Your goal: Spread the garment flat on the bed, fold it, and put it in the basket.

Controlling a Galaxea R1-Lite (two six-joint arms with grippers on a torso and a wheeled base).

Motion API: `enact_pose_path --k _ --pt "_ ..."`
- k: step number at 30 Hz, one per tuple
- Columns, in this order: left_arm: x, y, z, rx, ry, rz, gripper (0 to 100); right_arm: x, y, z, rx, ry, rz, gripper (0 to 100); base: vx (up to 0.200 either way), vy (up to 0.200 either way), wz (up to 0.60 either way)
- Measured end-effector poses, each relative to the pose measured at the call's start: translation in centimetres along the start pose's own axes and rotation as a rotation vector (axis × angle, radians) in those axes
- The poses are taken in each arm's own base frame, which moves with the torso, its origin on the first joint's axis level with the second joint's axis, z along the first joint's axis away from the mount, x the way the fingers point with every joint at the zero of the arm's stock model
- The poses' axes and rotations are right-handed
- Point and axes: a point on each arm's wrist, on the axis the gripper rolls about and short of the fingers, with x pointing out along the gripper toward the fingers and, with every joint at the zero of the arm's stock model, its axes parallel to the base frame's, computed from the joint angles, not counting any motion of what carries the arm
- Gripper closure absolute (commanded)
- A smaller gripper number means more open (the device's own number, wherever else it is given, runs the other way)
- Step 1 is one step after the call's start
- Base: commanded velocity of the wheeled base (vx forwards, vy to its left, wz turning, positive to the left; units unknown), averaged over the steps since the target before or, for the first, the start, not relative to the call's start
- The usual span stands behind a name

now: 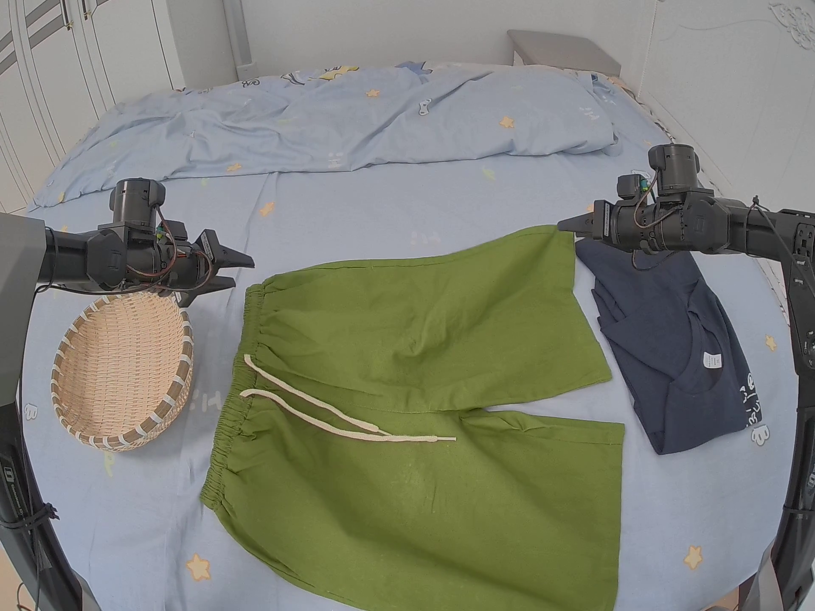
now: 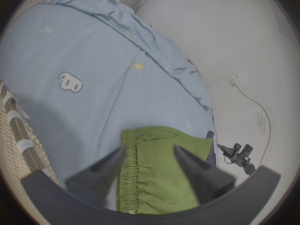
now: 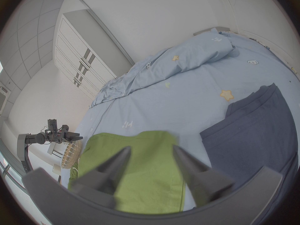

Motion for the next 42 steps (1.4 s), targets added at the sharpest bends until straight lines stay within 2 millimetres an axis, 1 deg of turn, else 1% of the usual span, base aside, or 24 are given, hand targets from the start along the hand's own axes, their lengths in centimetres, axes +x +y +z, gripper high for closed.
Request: enact_pose_path --k 7,11,15,17,21,24,27,32,38,42 --pt "0.2 -0.4 -0.2 0.003 0.01 -0.007 0 0.4 -0.2 -0.4 0.007 0.011 -0.001 0 0.0 0.0 0.0" --pt "-0.4 -1.1 -0.4 0.004 0.012 -0.013 0 -0.2 -0.2 -0.4 0.032 0.028 -0.009 0 0.0 0.0 0.0" --pt "-1.9 -2.5 -1.0 0.012 0.014 -0.028 0 -2.2 0.8 -0.1 0.064 0.042 -0.016 0 0.0 0.0 0.0" --pt "-2.9 -3.2 -1.6 0.011 0.021 -0.032 0 -3.5 1.4 -0.3 0.084 0.059 -0.022 0 0.0 0.0 0.0" --pt "-4.7 -3.9 -3.1 0.003 0.042 -0.03 0 -5.9 2.4 -1.9 0.126 0.115 -0.034 0 0.0 0.0 0.0" --pt "-6.0 -4.0 -4.5 -0.009 0.065 -0.021 0 -7.7 3.1 -3.7 0.16 0.165 -0.043 0 0.0 0.0 0.0" --pt "-7.4 -3.8 -6.3 -0.025 0.097 -0.009 0 -9.7 4.0 -5.6 0.184 0.201 -0.048 0 0.0 0.0 0.0" --pt "-9.7 -2.8 -10.1 -0.066 0.171 0.01 0 -13.1 5.6 -9.3 0.222 0.26 -0.045 0 0.0 0.0 0.0" --pt "-12.3 -0.6 -15.9 -0.125 0.267 0.029 0 -17.0 7.2 -14.4 0.269 0.333 -0.03 0 0.0 0.0 0.0" --pt "-13.8 1.0 -19.6 -0.148 0.304 0.027 0 -19.1 8.1 -17.1 0.284 0.355 -0.013 0 0.0 0.0 0.0"
